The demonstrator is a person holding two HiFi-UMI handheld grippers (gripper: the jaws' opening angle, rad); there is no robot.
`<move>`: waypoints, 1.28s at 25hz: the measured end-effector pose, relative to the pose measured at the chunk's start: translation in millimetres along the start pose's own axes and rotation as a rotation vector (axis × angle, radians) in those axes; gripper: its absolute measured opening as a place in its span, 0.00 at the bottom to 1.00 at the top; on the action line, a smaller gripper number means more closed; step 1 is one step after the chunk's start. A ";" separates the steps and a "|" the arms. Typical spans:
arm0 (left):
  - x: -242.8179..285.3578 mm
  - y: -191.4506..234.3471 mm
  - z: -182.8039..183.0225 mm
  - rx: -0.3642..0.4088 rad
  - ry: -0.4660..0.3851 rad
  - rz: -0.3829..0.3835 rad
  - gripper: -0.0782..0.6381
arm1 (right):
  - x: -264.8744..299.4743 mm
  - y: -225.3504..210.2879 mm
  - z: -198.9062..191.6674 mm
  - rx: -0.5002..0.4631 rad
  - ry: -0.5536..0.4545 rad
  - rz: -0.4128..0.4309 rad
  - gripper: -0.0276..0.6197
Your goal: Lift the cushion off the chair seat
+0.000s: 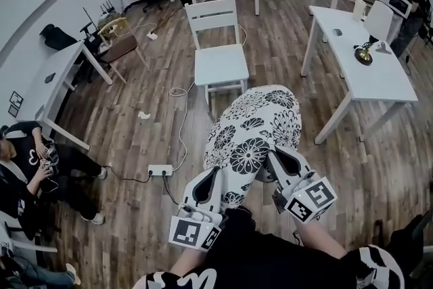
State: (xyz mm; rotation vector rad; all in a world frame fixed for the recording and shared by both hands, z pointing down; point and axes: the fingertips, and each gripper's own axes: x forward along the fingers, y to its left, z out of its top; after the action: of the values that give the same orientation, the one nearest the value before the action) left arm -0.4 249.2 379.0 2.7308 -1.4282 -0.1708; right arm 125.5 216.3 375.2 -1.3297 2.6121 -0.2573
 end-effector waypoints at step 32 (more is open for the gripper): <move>-64.5 -54.6 15.3 0.008 -0.019 -0.011 0.11 | -68.7 48.8 16.2 -0.044 -0.051 -0.009 0.09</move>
State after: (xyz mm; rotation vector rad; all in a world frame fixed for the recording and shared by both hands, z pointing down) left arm 5.6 333.3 363.1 2.7518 -1.4217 -0.1927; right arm 131.3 299.3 354.4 -1.3444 2.5846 -0.1662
